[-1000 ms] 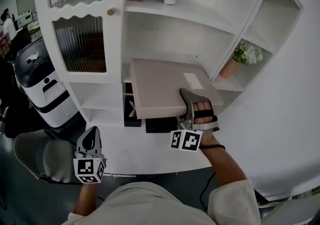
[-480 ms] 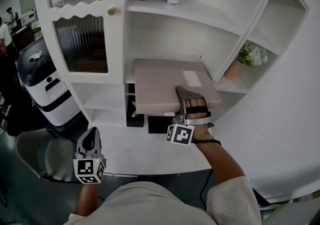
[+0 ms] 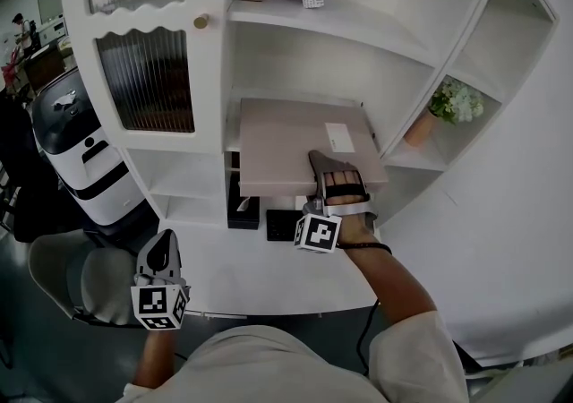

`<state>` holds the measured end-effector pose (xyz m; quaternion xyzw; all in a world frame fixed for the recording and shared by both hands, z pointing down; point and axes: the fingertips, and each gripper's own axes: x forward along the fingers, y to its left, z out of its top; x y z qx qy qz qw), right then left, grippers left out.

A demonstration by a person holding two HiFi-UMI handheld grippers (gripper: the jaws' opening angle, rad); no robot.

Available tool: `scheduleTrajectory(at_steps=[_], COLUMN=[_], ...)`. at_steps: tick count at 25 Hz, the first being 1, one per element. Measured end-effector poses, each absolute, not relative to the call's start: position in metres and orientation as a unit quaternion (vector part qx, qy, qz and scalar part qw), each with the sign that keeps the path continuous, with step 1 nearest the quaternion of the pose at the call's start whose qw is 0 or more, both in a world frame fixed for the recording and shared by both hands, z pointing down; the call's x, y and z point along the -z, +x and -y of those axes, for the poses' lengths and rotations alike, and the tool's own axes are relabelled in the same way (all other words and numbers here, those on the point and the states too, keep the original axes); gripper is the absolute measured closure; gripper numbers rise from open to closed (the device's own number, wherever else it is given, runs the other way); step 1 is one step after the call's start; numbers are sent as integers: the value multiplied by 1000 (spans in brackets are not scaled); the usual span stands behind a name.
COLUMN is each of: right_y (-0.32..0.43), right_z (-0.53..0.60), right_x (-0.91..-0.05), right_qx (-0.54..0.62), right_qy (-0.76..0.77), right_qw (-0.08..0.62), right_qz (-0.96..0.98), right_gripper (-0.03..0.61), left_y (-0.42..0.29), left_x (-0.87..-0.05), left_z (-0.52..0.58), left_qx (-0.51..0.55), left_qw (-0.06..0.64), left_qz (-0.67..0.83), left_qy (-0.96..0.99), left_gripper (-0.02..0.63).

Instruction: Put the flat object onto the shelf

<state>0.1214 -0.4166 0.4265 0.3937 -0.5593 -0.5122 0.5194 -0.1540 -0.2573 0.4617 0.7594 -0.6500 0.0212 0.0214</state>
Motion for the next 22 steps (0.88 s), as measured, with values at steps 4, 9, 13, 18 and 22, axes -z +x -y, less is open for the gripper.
scheduleTrajectory(at_steps=[4, 9, 13, 18, 22], right_y=[117, 112, 111, 107, 106], right_z=[425, 436, 447, 459, 470], right_x=[-429, -433, -434, -433, -433], right_qx=[493, 466, 444, 412, 403], right_qy=[370, 330, 313, 303, 296], right_qw=[534, 550, 558, 564, 566], right_qz=[579, 609, 628, 649, 656], right_gripper=[212, 183, 170, 161, 160], left_y=[-155, -156, -156, -158, -160], left_x=[-464, -467, -469, -470, -469], left_z=[259, 263, 267, 271, 274], left_qx=[-22, -23, -23, -24, -25], left_qw=[24, 27, 28, 29, 28], left_qz=[651, 653, 655, 659, 662], left_qy=[758, 756, 755, 751, 749], left_gripper=[612, 612, 612, 612, 612])
